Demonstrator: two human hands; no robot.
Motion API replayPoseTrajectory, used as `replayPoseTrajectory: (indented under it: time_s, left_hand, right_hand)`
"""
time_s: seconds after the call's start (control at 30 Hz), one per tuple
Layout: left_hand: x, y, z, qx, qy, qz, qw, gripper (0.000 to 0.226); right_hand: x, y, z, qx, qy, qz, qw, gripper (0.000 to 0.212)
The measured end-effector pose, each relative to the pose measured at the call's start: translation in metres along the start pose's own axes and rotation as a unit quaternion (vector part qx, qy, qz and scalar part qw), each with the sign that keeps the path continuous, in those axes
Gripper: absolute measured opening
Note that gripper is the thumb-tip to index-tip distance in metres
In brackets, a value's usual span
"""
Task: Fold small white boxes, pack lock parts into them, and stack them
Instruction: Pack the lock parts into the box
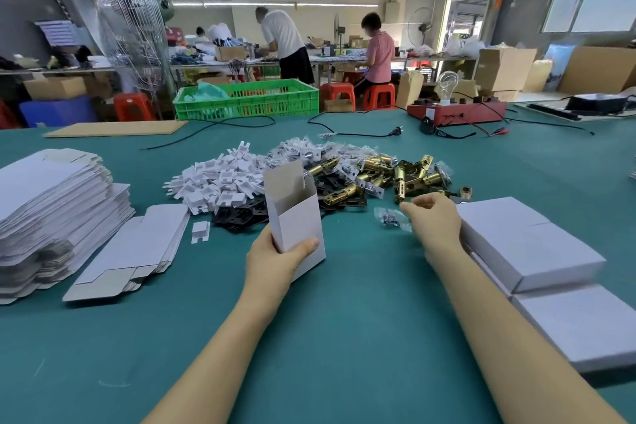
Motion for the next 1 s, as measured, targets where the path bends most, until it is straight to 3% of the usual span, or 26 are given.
replayPoseTrajectory:
  time_s: [0.07,0.13,0.2,0.27,0.43,0.57,0.7,0.8,0.9,1.0]
  left_hand:
    - [0.000,0.001,0.000,-0.003,0.000,0.002,1.000,0.033]
    - [-0.001,0.000,0.000,-0.004,-0.001,0.005,1.000,0.034]
    - [-0.001,0.000,-0.001,-0.007,-0.001,0.008,1.000,0.034]
    - [-0.002,0.000,-0.001,-0.010,-0.005,0.012,1.000,0.035]
    - [-0.011,-0.003,-0.005,-0.011,-0.017,0.040,0.999,0.037]
    - [-0.023,-0.006,-0.011,-0.028,-0.008,0.097,0.995,0.044]
    - [-0.032,-0.011,-0.020,-0.065,0.008,0.153,0.986,0.043]
    - [-0.034,-0.013,-0.024,-0.076,0.021,0.165,0.983,0.043]
    - [-0.035,-0.016,-0.031,-0.094,0.038,0.169,0.980,0.042]
    - [-0.038,-0.019,-0.037,-0.114,0.041,0.167,0.979,0.038]
  right_hand:
    - [-0.010,-0.002,0.007,0.096,-0.094,0.009,0.991,0.032]
    - [-0.036,-0.003,0.004,0.155,-0.233,0.057,0.958,0.048]
    - [-0.056,-0.005,-0.003,0.191,-0.369,0.069,0.907,0.048]
    - [-0.059,-0.006,-0.004,0.203,-0.398,0.059,0.893,0.037]
    - [-0.040,-0.007,0.007,0.198,-0.253,0.032,0.947,0.018]
    - [-0.030,-0.002,0.012,0.070,-0.004,0.107,0.992,0.008]
    - [-0.018,-0.006,0.034,0.009,0.085,0.169,0.982,0.011]
    - [-0.004,-0.029,0.073,0.053,0.108,0.241,0.963,0.011]
    - [0.011,-0.068,0.114,0.116,0.119,0.361,0.917,0.019]
    - [0.019,-0.111,0.139,0.188,0.035,0.439,0.878,0.018]
Point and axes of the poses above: each hand's wrist, its own y-axis towards the middle knuckle, its own x-axis out of the back of the hand, z = x × y, the point moved 9 cm from there along y, towards the middle knuckle, and after that the axes turned 13 degrees about -x, right-handed, at the moved point
